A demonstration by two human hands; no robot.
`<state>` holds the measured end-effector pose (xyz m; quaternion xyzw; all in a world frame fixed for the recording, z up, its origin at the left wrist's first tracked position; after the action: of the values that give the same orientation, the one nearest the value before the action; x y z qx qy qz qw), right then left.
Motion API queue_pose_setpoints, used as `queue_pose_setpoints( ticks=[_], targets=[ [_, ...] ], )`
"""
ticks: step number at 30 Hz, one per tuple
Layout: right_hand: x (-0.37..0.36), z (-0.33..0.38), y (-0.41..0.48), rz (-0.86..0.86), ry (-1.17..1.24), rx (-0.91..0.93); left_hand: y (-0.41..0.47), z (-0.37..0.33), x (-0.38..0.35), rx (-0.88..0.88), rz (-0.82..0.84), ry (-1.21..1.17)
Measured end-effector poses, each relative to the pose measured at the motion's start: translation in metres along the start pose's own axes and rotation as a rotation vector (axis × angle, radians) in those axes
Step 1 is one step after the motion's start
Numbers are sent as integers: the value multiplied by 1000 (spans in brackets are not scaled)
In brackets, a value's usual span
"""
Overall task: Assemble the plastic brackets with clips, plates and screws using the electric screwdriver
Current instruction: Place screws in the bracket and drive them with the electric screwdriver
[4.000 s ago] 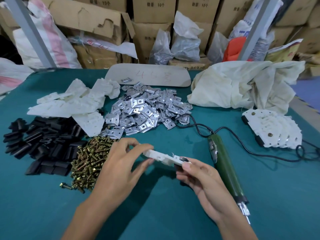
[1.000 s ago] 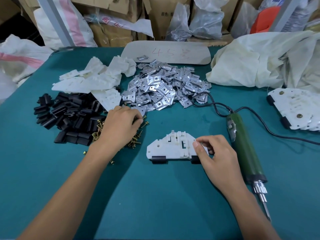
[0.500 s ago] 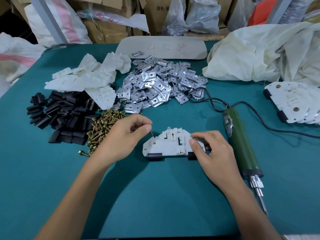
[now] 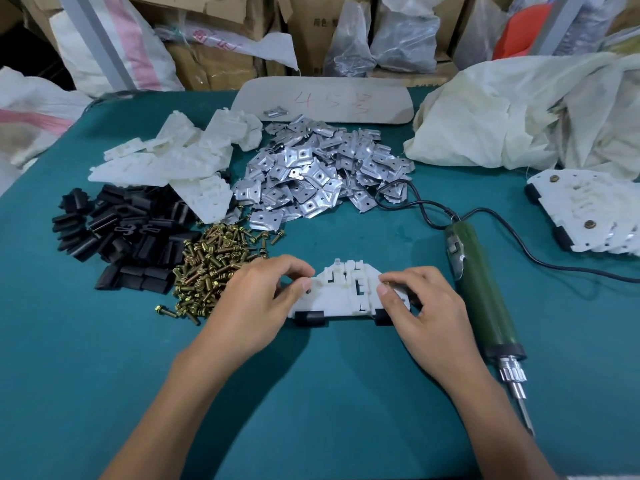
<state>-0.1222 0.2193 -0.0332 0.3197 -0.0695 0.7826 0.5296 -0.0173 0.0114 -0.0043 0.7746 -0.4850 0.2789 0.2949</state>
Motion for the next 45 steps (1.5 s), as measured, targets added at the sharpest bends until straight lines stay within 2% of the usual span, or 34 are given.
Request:
queue_pose_setpoints(
  ticks=[5, 9, 12, 17, 22, 26, 30, 34, 39, 42, 45],
  targets=[
    [-1, 1, -1, 22, 22, -14, -5, -1, 2, -20, -46, 66],
    [-1, 1, -1, 30, 34, -10, -6, -7, -8, -86, 8, 126],
    [0, -2, 1, 15, 18, -31, -5, -10, -5, -118, -40, 165],
    [-1, 2, 0, 11, 1, 16, -6, -11, -6, -127, -54, 122],
    [1, -2, 2, -8, 18, -15, -8, -9, -7, -148, -66, 72],
    [-1, -2, 1, -4, 10, 5, -9, -11, -2, -122, -164, 109],
    [-2, -6, 3, 3, 5, -27, -10, -5, -3, -62, -139, 25],
    [-3, -5, 1, 21, 12, -17, -9, -10, -1, -87, -165, 66],
    [-3, -2, 2, 16, -17, -20, -9, 4, -2, 13, -133, -39],
    [-3, 1, 2, 27, 8, 9, -7, 3, -4, 7, -100, -62],
    [2, 2, 9, -14, -2, -12, -1, -1, 1, -15, -150, -41]
  ],
)
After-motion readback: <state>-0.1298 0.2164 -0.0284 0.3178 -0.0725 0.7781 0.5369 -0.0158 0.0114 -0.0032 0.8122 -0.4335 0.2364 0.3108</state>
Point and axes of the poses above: each hand's wrist, its own y-axis towards the middle knuckle, its own x-axis out of the back of the hand, z = x × y, the point moved 10 cm from there along y, towards the middle knuckle, and after that the axes turned 2 degrees about -z, right-handed, at the moved point
